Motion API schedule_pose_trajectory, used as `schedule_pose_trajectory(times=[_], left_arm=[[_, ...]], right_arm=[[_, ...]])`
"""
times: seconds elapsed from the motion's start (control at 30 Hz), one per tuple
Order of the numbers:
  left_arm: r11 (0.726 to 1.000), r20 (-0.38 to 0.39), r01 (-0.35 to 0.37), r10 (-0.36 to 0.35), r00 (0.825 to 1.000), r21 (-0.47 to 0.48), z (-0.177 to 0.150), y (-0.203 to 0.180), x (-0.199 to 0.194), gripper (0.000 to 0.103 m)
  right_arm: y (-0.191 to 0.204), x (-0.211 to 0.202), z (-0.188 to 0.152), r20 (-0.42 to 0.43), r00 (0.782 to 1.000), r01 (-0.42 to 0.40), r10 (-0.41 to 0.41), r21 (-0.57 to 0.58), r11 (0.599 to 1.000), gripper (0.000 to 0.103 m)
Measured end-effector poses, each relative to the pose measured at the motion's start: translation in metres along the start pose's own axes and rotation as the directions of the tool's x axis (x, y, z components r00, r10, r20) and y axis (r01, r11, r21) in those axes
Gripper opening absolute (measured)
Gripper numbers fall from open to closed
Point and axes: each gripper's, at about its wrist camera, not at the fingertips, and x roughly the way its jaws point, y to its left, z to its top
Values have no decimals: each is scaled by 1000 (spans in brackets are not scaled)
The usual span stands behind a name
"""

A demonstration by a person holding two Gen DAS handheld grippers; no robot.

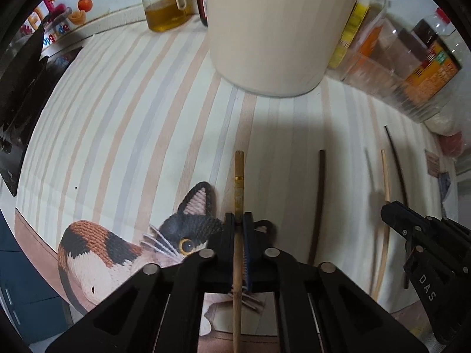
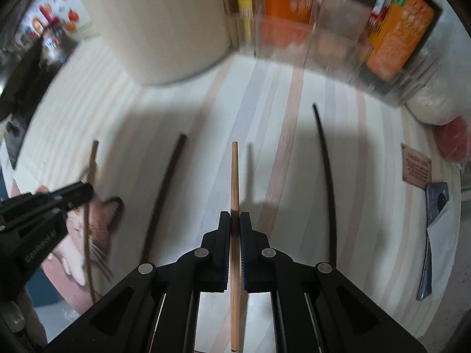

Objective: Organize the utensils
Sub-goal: 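Lift both light wooden chopsticks upright off the cloth toward the beige holder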

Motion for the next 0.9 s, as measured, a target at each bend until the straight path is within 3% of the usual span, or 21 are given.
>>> schedule_pose_trajectory(times=[0.27, 0.43, 0.7, 0.77, 0.9], left_arm=[[999, 54, 44, -44, 998, -3, 4, -1, -31, 0], [985, -2, 162, -162, 987, -68, 9, 14, -16, 5], [996, -155, 88, -89, 984, -17, 4, 6, 39, 7], [996, -151, 87, -86, 985, 4, 3, 0, 43, 11], [998, -100, 45, -42, 994, 31, 3, -10, 40, 0]], right_arm=[[5, -68, -10, 157, 986, -65, 62, 13, 998, 6], [12, -85, 6, 154, 983, -104, 100, 18, 994, 6], [-13, -36, 13, 60, 995, -83, 78, 78, 994, 6], [-19, -29, 10, 43, 996, -79, 75, 98, 992, 6], [-27, -21, 9, 23, 998, -65, 63, 123, 990, 6]])
